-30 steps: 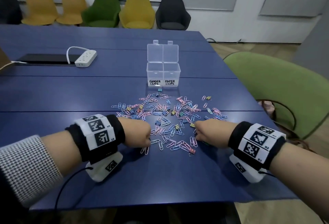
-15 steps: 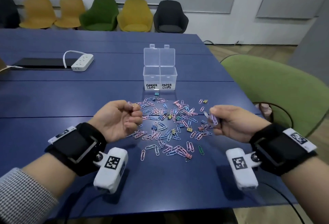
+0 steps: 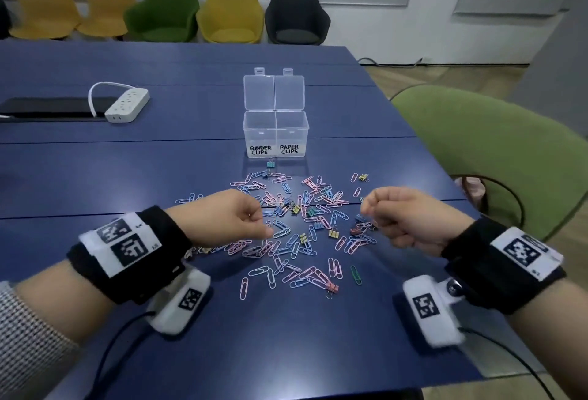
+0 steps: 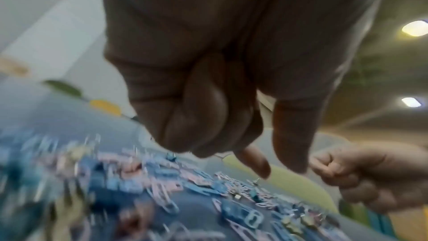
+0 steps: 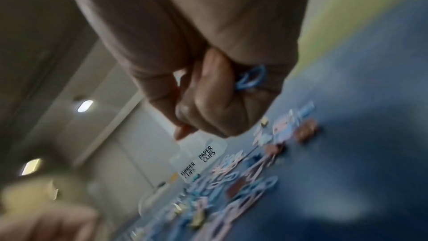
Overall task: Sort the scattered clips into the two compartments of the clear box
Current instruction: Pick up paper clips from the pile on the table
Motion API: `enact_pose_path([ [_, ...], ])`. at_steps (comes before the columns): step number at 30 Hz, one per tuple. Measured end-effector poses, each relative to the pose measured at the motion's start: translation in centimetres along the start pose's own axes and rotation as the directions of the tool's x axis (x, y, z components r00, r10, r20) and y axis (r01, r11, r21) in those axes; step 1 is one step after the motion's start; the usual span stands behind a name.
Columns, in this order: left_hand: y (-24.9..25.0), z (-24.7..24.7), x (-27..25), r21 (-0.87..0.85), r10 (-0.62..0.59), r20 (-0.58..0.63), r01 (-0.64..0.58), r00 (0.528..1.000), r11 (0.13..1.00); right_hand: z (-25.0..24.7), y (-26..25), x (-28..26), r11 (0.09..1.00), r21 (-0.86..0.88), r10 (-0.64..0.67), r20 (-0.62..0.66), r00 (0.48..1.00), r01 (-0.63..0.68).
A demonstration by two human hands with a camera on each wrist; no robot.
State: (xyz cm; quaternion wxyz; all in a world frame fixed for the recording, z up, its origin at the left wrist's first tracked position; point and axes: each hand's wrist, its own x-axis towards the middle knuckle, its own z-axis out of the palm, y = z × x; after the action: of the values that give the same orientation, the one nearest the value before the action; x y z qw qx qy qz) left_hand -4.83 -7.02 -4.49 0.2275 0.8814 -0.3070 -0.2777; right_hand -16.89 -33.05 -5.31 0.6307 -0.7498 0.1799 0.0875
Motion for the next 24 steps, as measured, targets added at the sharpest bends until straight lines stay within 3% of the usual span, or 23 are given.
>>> enact_pose_path([
  [1, 0.2, -0.4, 0.1, 0.139, 0.025, 0.004, -0.026, 1.0, 0.99, 0.2, -0.4, 0.1, 0.965, -0.261, -0.031, 0.02, 0.999, 0.035],
  [2, 0.4, -0.6, 0.2, 0.231, 0.027, 0.014, -0.029, 1.0, 0.973, 0.4, -0.8, 0.2, 0.85, -0.521, -0.065, 0.046, 0.997, 0.079],
  [4, 0.8, -0.6, 0.5, 0.344, 0.006, 0.034, -0.018, 0.999, 0.939, 1.0, -1.4, 0.5, 0.528, -0.834, -0.094, 0.132, 0.987, 0.161],
  [6, 1.0, 0.0, 0.9, 0.444, -0.007, 0.068, -0.025, 0.998, 0.896, 1.9, -1.7, 0.6, 0.333, -0.927, -0.037, 0.169, 0.985, 0.172],
  [8, 1.0, 0.6, 1.4, 0.529, -0.008, 0.094, -0.043, 0.996, 0.848, 2.5, -1.5, 0.8, 0.205, -0.96, 0.0, 0.193, 0.981, 0.189],
  [10, 1.0, 0.9, 1.7, 0.554, 0.007, 0.101, -0.062, 0.995, 0.83, 2.8, -1.3, 0.9, 0.134, -0.97, 0.016, 0.208, 0.978, 0.204],
  [16, 0.3, 0.7, 1.9, 0.521, 0.03, 0.127, -0.092, 0.991, 0.848, 3.1, -0.8, 1.5, 0.09, -0.968, -0.021, 0.233, 0.972, 0.234],
  [21, -0.2, -0.7, 1.2, 0.356, 0.029, 0.11, -0.067, 0.994, 0.932, 2.9, -0.4, 1.9, 0.114, -0.966, -0.057, 0.226, 0.972, 0.231],
  [22, -0.2, -1.2, 1.0, 0.249, 0.028, 0.1, -0.052, 0.995, 0.967, 2.7, -0.6, 1.9, 0.166, -0.959, -0.069, 0.219, 0.973, 0.228],
  [23, -0.2, -1.6, 0.8, 0.04, 0.019, 0.093, -0.023, 0.996, 0.999, 2.4, -0.9, 1.9, 0.25, -0.942, -0.084, 0.209, 0.974, 0.224],
  [24, 0.0, -1.9, 0.6, -0.25, 0.011, 0.097, 0.013, 0.995, 0.968, 2.0, -1.2, 1.9, 0.377, -0.9, -0.106, 0.191, 0.976, 0.217],
])
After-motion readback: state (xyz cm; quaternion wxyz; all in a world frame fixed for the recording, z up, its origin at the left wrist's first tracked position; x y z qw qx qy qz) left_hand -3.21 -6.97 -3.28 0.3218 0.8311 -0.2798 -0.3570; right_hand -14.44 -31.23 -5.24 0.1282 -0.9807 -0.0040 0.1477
